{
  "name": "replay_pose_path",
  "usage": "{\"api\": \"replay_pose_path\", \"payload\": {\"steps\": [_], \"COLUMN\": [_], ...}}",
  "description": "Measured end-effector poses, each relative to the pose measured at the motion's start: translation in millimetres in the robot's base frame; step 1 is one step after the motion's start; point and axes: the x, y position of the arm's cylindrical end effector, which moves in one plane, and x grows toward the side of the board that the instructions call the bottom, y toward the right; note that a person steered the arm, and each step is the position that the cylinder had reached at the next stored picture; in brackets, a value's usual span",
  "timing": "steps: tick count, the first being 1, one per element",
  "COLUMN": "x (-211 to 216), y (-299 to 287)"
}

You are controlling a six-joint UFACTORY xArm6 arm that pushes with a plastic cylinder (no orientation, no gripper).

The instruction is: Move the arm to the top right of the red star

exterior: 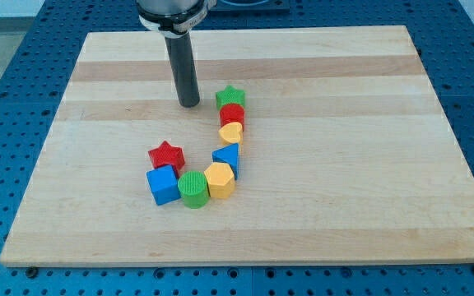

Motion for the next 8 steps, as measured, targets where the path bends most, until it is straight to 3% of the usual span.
{"api": "replay_pose_path", "payload": {"steps": [5, 8], "x": [2.1, 28.0], "y": [-19.3, -7.8]}}
